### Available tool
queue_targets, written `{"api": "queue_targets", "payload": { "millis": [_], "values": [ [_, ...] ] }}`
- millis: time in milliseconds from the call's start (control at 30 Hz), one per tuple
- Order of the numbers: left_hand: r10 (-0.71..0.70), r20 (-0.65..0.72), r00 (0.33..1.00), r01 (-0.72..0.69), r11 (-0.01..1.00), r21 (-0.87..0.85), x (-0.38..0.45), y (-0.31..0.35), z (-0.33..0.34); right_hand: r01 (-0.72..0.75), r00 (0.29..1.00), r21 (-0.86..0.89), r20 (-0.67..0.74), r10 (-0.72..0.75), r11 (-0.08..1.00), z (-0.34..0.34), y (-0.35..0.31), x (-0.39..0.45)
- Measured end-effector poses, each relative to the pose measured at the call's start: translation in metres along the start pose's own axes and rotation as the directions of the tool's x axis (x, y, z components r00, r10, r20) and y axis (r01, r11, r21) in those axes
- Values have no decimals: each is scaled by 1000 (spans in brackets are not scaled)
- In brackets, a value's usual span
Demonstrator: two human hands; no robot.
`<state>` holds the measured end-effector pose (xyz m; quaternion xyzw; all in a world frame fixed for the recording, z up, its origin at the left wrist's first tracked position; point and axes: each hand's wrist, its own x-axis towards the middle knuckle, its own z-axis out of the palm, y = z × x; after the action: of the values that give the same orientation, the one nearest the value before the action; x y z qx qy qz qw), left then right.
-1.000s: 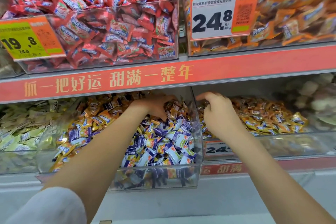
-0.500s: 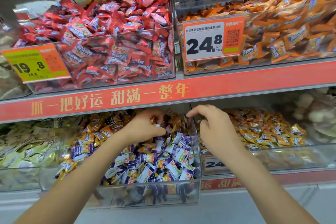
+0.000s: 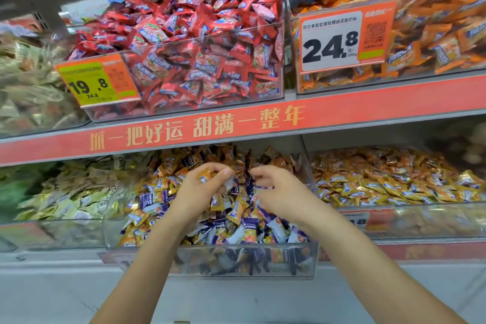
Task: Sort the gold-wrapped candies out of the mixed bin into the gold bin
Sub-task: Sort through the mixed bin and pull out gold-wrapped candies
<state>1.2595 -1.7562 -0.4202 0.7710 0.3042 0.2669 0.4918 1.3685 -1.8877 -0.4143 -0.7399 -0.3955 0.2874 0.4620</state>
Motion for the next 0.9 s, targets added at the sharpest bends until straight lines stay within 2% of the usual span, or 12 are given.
{"api": "queue_targets", "payload": {
  "millis": [67, 167, 267, 333, 400, 533, 633, 800, 900],
  "values": [
    [-38, 18, 999, 39, 998, -57, -1, 0, -2, -157, 987, 370, 75, 139, 916, 9, 0, 4],
    [-88, 117, 989, 107, 980, -167, -5, 3, 2, -279, 950, 758, 127, 286, 589, 16, -1, 11],
    [-86, 39, 996, 91, 986, -141, -7, 12, 17, -327, 923, 897, 236, 303, 299, 21, 2, 12],
    [-51, -12, 999, 49, 992, -118, -7, 19, 31, -355, 917, 917, 303, 261, 184, 24, 1, 7],
    [-14, 9, 1000, 16, 983, -181, -8, 21, 43, -368, 914, 925, 341, 220, 93, 26, -2, 5],
    [45, 133, 990, 9, 925, -379, -9, 21, 52, -315, 918, 949, 313, 243, -32, 26, 4, 10],
    [54, 188, 981, 42, 881, -472, -8, 22, 46, -302, 921, 953, 294, 256, -8, 25, 10, 13],
    [20, 158, 987, 51, 898, -437, -5, 18, 30, -260, 917, 964, 263, 300, -49, 18, 8, 13],
    [-15, 65, 998, 43, 888, -457, -6, 20, 22, -249, 917, 967, 256, 306, -60, 16, 6, 11]
  ]
}}
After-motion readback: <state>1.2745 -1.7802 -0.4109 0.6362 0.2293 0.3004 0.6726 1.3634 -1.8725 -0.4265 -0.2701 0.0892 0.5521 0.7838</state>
